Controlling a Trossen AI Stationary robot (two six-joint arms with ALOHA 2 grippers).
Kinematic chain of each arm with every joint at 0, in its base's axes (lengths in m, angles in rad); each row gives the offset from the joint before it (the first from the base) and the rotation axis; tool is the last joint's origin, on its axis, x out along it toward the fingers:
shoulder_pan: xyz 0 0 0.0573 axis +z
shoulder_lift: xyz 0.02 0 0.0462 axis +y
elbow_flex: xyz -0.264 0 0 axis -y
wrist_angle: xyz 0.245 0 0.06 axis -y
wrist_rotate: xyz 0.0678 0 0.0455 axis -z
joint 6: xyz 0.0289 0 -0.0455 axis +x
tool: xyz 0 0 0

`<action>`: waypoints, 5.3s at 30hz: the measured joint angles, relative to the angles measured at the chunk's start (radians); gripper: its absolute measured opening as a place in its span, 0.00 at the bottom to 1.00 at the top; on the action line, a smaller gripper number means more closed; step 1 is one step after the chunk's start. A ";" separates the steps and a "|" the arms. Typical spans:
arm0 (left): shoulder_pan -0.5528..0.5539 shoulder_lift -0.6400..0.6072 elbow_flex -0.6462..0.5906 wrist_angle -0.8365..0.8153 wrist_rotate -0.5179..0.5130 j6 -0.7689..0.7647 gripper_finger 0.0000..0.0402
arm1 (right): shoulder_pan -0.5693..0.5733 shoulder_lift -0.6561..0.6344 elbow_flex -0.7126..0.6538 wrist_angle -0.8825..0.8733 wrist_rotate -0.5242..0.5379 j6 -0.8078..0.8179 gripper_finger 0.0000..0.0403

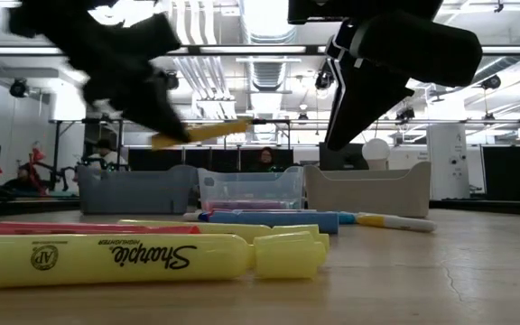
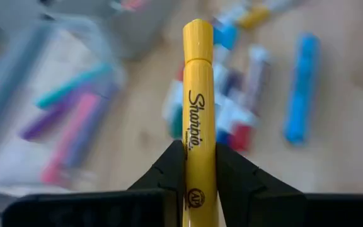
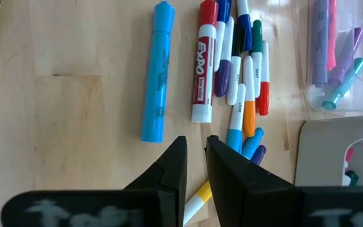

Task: Pick & Place Markers
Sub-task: Put the yellow highlighter into the transparent bin, then put the orange highlighter into the transparent bin

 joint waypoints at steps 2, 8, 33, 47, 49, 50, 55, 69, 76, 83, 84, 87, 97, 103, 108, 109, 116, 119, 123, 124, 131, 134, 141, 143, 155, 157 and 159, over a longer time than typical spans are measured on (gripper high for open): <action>0.075 0.000 0.032 -0.008 0.020 0.048 0.15 | 0.000 0.000 0.000 0.001 0.000 0.000 0.13; 0.340 0.000 0.119 -0.009 0.123 0.122 0.15 | 0.000 0.000 0.000 0.004 0.000 0.000 0.13; 0.704 0.263 0.246 0.086 0.548 0.058 0.28 | 0.000 0.000 -0.001 0.022 0.023 -0.026 0.13; 0.653 0.158 0.298 -0.146 0.588 0.058 0.45 | 0.000 0.000 -0.004 0.021 0.024 -0.026 0.13; 0.617 0.125 0.297 -0.192 0.610 0.047 0.45 | 0.000 0.000 -0.004 0.021 0.024 -0.026 0.13; 0.595 0.108 0.297 -0.209 0.611 0.041 0.45 | 0.000 0.000 -0.004 0.022 0.024 -0.026 0.13; 0.425 0.033 0.296 -0.296 0.621 0.042 0.46 | 0.001 0.000 -0.004 0.022 0.024 -0.026 0.13; -0.231 0.018 0.215 -0.294 0.268 -0.205 0.46 | 0.001 0.000 -0.005 0.021 0.023 -0.023 0.13; -0.393 0.018 0.139 -0.191 0.166 -0.348 0.46 | 0.001 0.000 -0.005 0.022 0.023 -0.026 0.13; -0.413 0.074 0.059 -0.074 0.163 -0.368 0.46 | 0.001 0.000 -0.005 0.022 0.023 -0.026 0.13; -0.414 0.086 0.050 -0.049 0.163 -0.370 0.46 | 0.001 0.000 -0.005 0.022 0.022 -0.026 0.13; -0.414 0.130 0.029 0.036 0.170 -0.366 0.46 | 0.001 0.000 -0.005 0.022 0.022 -0.026 0.13; -0.418 0.294 0.026 0.128 0.194 -0.375 0.46 | 0.001 0.000 -0.005 0.023 0.022 -0.025 0.13; -0.419 0.368 0.039 0.155 0.199 -0.391 0.46 | 0.001 0.000 -0.005 0.023 0.022 -0.025 0.13; -0.419 0.379 0.049 0.159 0.192 -0.401 0.40 | 0.001 0.000 -0.005 0.026 0.022 -0.025 0.13; -0.418 0.376 0.049 0.159 0.192 -0.401 0.37 | 0.001 0.000 -0.005 0.026 0.022 -0.025 0.13; -0.417 0.337 0.046 0.143 0.204 -0.395 0.15 | 0.001 0.000 -0.005 0.027 0.023 -0.025 0.13; -0.415 0.323 0.049 0.125 0.202 -0.383 0.13 | 0.001 0.000 -0.005 0.026 0.023 -0.025 0.13; -0.414 0.296 0.054 0.101 0.189 -0.376 0.13 | 0.001 0.000 -0.005 0.025 0.023 -0.025 0.13; -0.414 0.285 0.055 0.084 0.187 -0.375 0.13 | 0.001 0.000 -0.005 0.026 0.023 -0.025 0.13; -0.402 0.167 0.096 -0.110 0.033 -0.327 0.16 | 0.001 0.000 -0.005 0.026 0.023 -0.023 0.13; -0.379 0.097 0.114 -0.182 -0.039 -0.289 0.16 | 0.001 0.000 -0.005 0.026 0.023 -0.023 0.13; -0.235 -0.063 0.124 -0.233 -0.117 -0.136 0.17 | 0.001 0.000 -0.005 0.034 0.023 -0.023 0.13; -0.167 -0.101 0.125 -0.228 -0.117 -0.072 0.17 | 0.001 0.000 -0.005 0.038 0.023 -0.026 0.13; 0.410 -0.133 0.125 -0.138 0.261 0.062 0.17 | 0.001 0.000 -0.005 0.042 0.024 -0.034 0.13; 0.488 -0.103 0.125 -0.098 0.323 0.071 0.17 | 0.001 0.000 -0.005 0.043 0.024 -0.034 0.13; 0.550 -0.068 0.127 -0.066 0.359 0.079 0.17 | 0.000 0.000 -0.005 0.043 0.024 -0.034 0.13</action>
